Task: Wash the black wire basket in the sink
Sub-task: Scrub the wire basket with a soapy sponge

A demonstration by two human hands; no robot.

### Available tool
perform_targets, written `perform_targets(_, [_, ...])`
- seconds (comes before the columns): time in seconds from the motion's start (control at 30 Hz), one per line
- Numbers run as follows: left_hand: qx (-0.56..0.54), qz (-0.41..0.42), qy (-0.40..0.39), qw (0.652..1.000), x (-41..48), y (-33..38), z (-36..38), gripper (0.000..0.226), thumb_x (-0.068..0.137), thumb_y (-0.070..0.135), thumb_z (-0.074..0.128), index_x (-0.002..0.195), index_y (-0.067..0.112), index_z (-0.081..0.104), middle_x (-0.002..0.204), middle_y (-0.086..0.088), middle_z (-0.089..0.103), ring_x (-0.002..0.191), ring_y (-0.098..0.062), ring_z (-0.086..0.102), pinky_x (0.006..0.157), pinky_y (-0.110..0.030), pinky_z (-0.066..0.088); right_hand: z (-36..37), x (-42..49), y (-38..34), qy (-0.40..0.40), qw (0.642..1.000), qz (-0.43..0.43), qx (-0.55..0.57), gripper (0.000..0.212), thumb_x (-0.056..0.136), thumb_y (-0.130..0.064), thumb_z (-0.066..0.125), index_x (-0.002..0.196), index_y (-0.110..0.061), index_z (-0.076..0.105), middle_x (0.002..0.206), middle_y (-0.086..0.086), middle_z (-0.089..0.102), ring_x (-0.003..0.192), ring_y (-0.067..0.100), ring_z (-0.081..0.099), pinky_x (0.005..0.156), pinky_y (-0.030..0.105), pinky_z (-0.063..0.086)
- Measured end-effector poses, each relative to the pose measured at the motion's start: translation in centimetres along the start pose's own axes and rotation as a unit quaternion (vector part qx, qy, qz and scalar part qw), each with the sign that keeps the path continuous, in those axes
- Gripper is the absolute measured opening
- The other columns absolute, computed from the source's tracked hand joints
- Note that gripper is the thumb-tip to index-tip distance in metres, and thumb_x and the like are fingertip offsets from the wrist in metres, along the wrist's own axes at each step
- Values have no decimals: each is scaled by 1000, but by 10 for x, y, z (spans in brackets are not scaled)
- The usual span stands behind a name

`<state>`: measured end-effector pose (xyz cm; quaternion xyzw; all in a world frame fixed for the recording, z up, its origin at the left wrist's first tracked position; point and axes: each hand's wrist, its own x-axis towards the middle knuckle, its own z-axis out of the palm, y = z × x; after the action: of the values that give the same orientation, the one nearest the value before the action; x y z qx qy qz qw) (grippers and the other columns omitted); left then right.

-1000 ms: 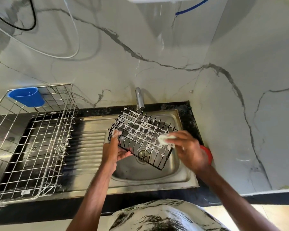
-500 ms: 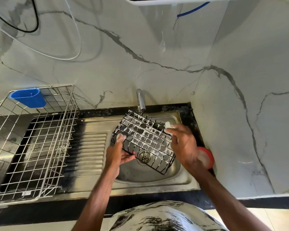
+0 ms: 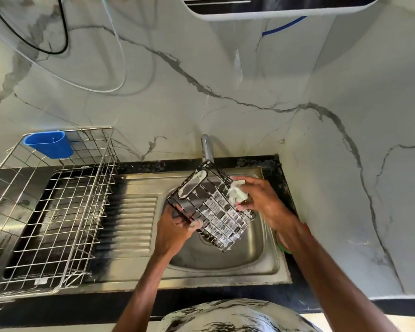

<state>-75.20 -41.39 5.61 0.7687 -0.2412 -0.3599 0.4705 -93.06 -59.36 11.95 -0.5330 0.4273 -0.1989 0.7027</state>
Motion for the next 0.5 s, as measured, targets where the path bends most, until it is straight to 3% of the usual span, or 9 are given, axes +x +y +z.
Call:
perform_targets(0.1, [46, 25, -21, 998, -2, -2, -9, 79, 54, 46, 96, 118, 24, 57, 109, 2, 77, 99, -10, 75, 89, -33, 60, -20, 0, -8, -92, 994, 56, 25, 29, 104, -12, 48, 113, -18, 75, 103, 10, 73, 74, 18, 68, 64, 32, 57])
perform_targets(0.17, [62, 40, -38, 996, -1, -4, -14, 74, 57, 36, 98, 118, 30, 56, 112, 5, 76, 103, -10, 74, 92, -38, 61, -27, -2, -11, -131, 987, 81, 56, 28, 103, -15, 50, 109, -14, 77, 98, 11, 72, 69, 17, 64, 60, 28, 57])
perform_targets(0.37, [55, 34, -75, 995, -2, -6, -21, 90, 47, 39, 102, 122, 51, 52, 125, 5, 73, 119, -16, 69, 108, -46, 52, -27, -10, -10, -168, 970, 152, 89, 24, 93, -18, 55, 104, -1, 67, 93, 15, 74, 53, 13, 59, 47, 21, 50])
perform_targets(0.43, [32, 16, -109, 993, 2, -8, -24, 104, 43, 33, 100, 132, 46, 47, 128, 2, 72, 125, -17, 65, 113, -48, 47, -26, -9, -7, -173, 969, 154, 87, 27, 93, -18, 56, 108, 3, 65, 89, 14, 74, 53, 13, 58, 46, 21, 50])
perform_targets(0.5, [10, -9, -148, 989, 3, -5, -27, 101, 50, 10, 91, 135, 38, 44, 129, 0, 71, 127, -17, 64, 115, -49, 45, -22, -9, -7, -174, 971, 152, 65, 26, 101, -14, 51, 112, 5, 64, 87, 14, 75, 55, 14, 61, 49, 21, 52])
